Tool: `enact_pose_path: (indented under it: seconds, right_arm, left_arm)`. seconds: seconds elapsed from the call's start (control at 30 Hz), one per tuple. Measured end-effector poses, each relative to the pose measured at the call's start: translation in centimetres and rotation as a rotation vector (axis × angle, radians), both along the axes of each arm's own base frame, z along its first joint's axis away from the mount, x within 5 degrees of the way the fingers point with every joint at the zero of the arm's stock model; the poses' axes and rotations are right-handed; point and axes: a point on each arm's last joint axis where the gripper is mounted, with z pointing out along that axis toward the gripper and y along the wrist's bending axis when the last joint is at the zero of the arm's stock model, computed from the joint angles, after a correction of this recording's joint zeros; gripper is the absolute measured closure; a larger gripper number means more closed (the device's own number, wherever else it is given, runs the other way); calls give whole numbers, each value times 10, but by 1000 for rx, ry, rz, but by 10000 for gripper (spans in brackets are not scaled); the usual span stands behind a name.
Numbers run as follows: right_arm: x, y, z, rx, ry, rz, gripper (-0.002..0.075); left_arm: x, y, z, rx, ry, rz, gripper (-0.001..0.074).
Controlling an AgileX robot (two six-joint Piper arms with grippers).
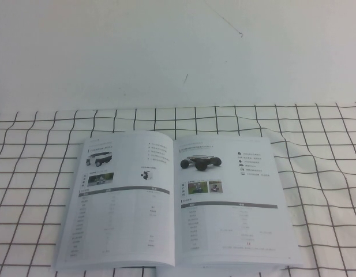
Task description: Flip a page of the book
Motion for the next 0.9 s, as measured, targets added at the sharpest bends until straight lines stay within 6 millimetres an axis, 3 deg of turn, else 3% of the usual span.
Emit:
enact_pose_path:
  seconds: [0.17, 0.27, 0.9]
  right_arm:
    - [0, 0, 0, 1, 0, 0, 728]
    - [0, 0, 0, 1, 0, 0, 728]
    - [0, 0, -1, 0, 2, 0, 728]
  left_arm:
    - [6, 1, -45, -37, 82, 44, 737]
    - [7, 1, -61, -84, 134, 59, 737]
    - [6, 1, -68, -97, 202, 59, 737]
